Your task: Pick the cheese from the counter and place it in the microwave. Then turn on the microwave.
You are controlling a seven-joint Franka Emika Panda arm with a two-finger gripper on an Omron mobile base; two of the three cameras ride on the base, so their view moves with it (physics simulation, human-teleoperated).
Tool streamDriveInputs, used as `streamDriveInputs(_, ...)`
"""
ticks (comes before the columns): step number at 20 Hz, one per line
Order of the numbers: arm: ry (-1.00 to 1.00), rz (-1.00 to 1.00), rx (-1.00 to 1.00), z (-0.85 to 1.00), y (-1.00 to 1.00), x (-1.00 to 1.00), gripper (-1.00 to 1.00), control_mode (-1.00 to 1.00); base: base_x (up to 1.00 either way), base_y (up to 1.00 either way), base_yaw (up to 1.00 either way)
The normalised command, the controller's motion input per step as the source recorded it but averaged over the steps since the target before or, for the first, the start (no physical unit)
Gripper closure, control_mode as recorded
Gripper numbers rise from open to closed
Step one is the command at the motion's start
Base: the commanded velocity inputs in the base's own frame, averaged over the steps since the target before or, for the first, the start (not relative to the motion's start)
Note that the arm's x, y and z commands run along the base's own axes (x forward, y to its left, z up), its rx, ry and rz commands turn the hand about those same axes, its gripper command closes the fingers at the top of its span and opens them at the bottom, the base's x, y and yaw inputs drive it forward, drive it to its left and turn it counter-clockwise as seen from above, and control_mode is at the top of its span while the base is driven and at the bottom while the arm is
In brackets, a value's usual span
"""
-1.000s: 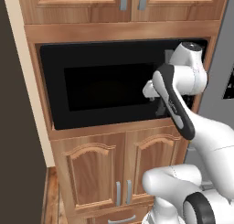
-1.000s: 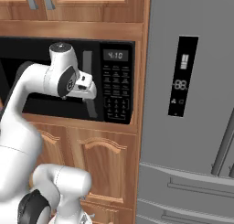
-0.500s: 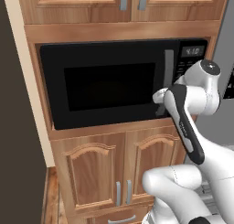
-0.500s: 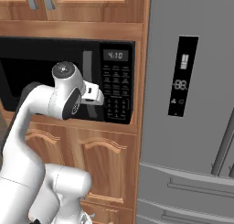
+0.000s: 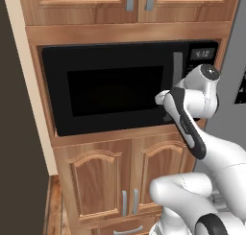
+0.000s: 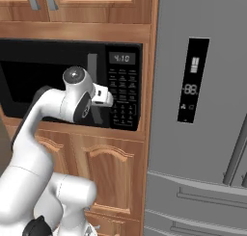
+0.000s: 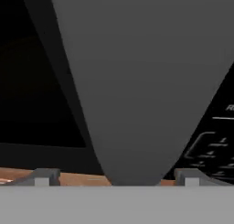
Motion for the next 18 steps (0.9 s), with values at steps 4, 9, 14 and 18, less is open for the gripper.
streamDriveInputs(4,-0.06,0.0,0.0,0.0,-0.01,0.57,-1.0,-1.0,0.0,0.0,0.0)
streamDriveInputs(9,-0.13,0.0,0.0,-0.02,-0.03,0.31,-1.0,-1.0,0.0,0.0,0.0)
streamDriveInputs(14,-0.2,0.0,-0.04,-0.06,0.0,0.26,-1.0,-1.0,0.0,0.0,0.0)
streamDriveInputs(18,-0.37,0.0,-0.13,-0.06,0.0,0.01,-1.0,-1.0,0.0,0.0,0.0)
